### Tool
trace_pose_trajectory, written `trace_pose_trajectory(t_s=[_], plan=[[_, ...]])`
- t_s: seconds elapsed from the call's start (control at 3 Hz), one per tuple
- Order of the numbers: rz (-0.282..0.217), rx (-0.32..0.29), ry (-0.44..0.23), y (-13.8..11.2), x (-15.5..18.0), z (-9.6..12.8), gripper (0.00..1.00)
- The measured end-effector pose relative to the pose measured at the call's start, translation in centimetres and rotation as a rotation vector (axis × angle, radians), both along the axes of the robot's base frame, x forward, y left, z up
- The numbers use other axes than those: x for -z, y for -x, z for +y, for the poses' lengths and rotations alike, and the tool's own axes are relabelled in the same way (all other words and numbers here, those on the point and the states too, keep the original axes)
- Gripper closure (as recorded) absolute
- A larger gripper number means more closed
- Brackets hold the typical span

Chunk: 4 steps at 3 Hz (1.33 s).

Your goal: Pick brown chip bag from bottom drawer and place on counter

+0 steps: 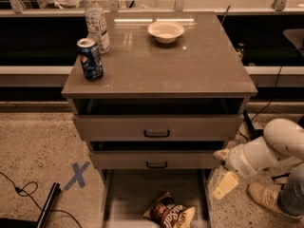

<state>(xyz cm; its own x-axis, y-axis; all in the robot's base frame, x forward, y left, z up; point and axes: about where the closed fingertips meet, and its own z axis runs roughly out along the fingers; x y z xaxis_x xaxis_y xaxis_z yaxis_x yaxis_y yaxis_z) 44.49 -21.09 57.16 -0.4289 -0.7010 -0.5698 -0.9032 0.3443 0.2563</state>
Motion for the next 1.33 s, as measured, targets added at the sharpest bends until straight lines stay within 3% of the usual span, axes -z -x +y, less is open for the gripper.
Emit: trace_pose_trajectory(t_s=[0.33,0.67,1.0,1.33], plan=[[0.091,0.154,0.038,3.1,4.1,1.6,0.00],[0.147,0.236,0.050,5.0,6.5,2.4,0.00],[0.147,0.236,0.050,5.0,6.5,2.4,0.00],[0.179,0.276,0.052,3.8,9.0,2.9,0.00]])
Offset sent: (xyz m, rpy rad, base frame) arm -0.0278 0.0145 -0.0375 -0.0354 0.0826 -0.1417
